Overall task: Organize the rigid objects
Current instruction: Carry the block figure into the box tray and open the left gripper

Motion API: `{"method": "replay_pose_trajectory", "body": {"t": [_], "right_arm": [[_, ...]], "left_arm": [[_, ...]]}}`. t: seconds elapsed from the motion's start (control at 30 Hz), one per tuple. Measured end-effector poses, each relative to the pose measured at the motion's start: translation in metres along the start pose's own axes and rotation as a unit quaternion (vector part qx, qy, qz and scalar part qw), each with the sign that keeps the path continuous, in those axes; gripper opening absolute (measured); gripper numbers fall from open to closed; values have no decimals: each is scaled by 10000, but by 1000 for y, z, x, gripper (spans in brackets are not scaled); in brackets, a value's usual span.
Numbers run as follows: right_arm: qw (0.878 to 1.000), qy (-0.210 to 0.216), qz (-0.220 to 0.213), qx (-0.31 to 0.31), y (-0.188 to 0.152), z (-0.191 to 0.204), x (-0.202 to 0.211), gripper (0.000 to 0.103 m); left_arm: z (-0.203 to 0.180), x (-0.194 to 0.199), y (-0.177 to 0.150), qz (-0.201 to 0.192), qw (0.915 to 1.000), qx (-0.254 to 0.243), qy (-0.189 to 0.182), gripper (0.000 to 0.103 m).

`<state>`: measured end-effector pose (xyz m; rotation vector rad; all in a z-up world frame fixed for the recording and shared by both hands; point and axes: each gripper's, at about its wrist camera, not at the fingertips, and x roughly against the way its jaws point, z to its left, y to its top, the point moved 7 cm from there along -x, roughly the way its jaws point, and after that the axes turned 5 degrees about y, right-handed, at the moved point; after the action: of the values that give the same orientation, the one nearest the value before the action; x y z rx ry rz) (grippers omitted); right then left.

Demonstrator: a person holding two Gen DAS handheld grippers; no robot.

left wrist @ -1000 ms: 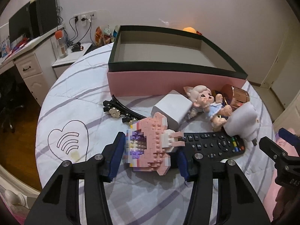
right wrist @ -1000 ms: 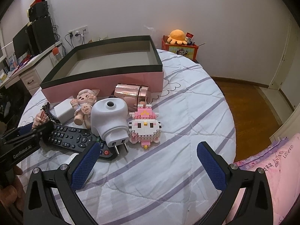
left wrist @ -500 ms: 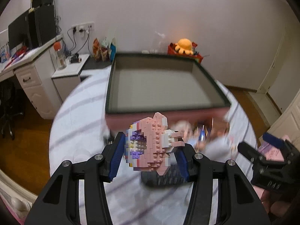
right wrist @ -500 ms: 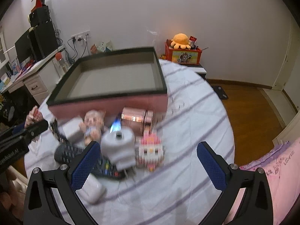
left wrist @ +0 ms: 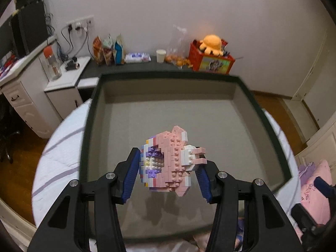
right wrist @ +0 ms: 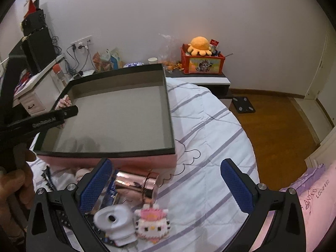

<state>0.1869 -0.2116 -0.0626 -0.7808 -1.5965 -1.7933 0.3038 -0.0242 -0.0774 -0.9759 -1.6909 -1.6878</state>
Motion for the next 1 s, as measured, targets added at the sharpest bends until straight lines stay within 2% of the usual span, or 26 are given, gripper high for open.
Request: {"method": "replay_pose_trajectory", "body": {"t": [0.13, 0.17, 0.2, 0.27, 0.3, 0.8, 1.0], "right_arm": [[9999, -42, 127, -32, -2, -5, -13, 103], [9998, -47, 170, -40, -3, -6, -16, 103], [9998, -31, 202, -46, -5, -6, -18, 103], [9998, -5, 216, -46, -6, -6, -19, 103], [9998, -4, 211, -40, -6, -5, -18, 103], [9993, 357, -86, 90, -9, 15, 12, 103], [9980, 583, -114, 223, -9, 24, 15, 103]], "left_arm": [[-2, -21, -8, 269, 9996, -68, 67, 52], [-2, -22, -10, 272, 9996, -72, 100, 60], [-2, -21, -12, 264, 9995, -69, 130, 75], [-1, -14, -11, 110, 9997, -51, 220, 95], [0, -9, -11, 6, 9996, -51, 277, 98], [12, 75, -33, -416, 9969, 49, 672, 99], [31, 104, -54, -491, 9944, 386, 857, 99]]}}
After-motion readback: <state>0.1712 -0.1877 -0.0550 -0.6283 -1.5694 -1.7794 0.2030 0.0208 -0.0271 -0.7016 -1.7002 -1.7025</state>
